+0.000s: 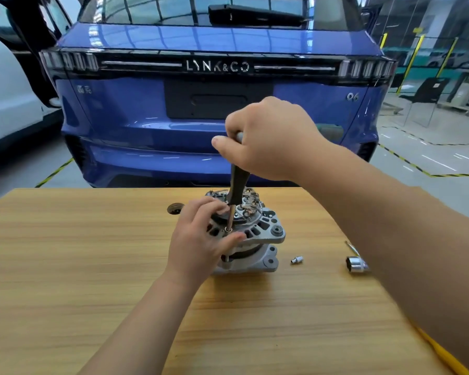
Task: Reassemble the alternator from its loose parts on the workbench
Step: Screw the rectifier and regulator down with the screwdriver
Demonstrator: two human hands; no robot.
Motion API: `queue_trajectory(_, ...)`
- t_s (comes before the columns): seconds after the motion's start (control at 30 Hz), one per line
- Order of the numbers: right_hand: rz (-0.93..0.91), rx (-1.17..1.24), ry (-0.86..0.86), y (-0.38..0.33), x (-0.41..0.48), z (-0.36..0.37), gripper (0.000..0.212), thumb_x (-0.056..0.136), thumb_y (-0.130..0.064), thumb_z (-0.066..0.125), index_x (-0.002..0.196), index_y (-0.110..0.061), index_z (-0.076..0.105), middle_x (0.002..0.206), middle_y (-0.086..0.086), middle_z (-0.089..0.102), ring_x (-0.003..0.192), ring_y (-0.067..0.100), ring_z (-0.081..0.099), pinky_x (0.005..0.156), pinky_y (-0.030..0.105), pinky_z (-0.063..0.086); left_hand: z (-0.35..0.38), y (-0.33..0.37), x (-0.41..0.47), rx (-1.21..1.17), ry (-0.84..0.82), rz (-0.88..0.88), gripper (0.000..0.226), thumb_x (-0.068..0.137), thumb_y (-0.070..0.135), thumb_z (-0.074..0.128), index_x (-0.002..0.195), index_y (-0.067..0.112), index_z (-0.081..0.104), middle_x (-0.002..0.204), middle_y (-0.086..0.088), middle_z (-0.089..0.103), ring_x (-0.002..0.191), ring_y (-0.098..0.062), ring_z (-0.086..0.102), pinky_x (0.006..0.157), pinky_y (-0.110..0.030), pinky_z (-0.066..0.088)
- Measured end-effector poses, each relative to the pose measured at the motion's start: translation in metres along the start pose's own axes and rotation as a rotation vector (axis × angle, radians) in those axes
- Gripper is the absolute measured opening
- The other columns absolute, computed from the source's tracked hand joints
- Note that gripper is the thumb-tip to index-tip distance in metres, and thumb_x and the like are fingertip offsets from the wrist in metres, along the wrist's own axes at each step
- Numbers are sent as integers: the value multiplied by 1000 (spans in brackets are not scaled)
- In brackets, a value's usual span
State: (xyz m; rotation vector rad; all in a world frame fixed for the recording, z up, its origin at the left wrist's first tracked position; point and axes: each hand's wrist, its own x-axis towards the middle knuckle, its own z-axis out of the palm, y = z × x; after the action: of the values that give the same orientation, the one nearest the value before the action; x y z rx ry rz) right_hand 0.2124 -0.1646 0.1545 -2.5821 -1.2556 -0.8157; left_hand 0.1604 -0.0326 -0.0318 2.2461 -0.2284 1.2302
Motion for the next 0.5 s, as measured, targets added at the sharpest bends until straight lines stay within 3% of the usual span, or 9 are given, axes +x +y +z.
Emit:
queue_trajectory(0.1,57,-7,70,-11,6,8,42,91,-47,46,61,-19,42,60,-5,40,53,13,36,48,25,20,0,-7,-3,125,-20,54,42,76,46,66,98,10,66,108,-1,61,102,-14,50,96,-16,36)
queue_trajectory(0.23,-48,-117,140,-28,11,8,41,92,-45,46,60,-21,34,58,-6,31,48,14,28,48,25,16,-4,-13,0,123,-39,5,35,79,42,63,93,10,68,104,-2,63,100,-19,50,94,-19,35)
queue_trajectory(0.3,-45,-133,130,-31,13,10,43,93,-42,46,59,-21,29,59,-5,31,48,15,28,48,25,16,-6,-18,1,149,-55,34,34,79,41,62,94,11,67,105,-1,62,102,-18,48,94,-21,35)
queue_trajectory(0.43,174,-38,169,-17,45,-14,37,89,-39,47,62,-19,34,62,-5,39,53,13,35,48,26,21,-9,-20,3,86,-104,-25,37,80,41,59,107,17,61,110,11,53,107,-4,42,92,-20,38)
queue_trajectory(0.5,131,-62,223,-6,56,-35,33,85,-36,48,61,-17,36,58,-4,38,51,14,35,47,25,22,-9,-23,4,87,-145,-33,37,83,40,56,110,15,63,113,11,53,109,-7,45,95,-24,39)
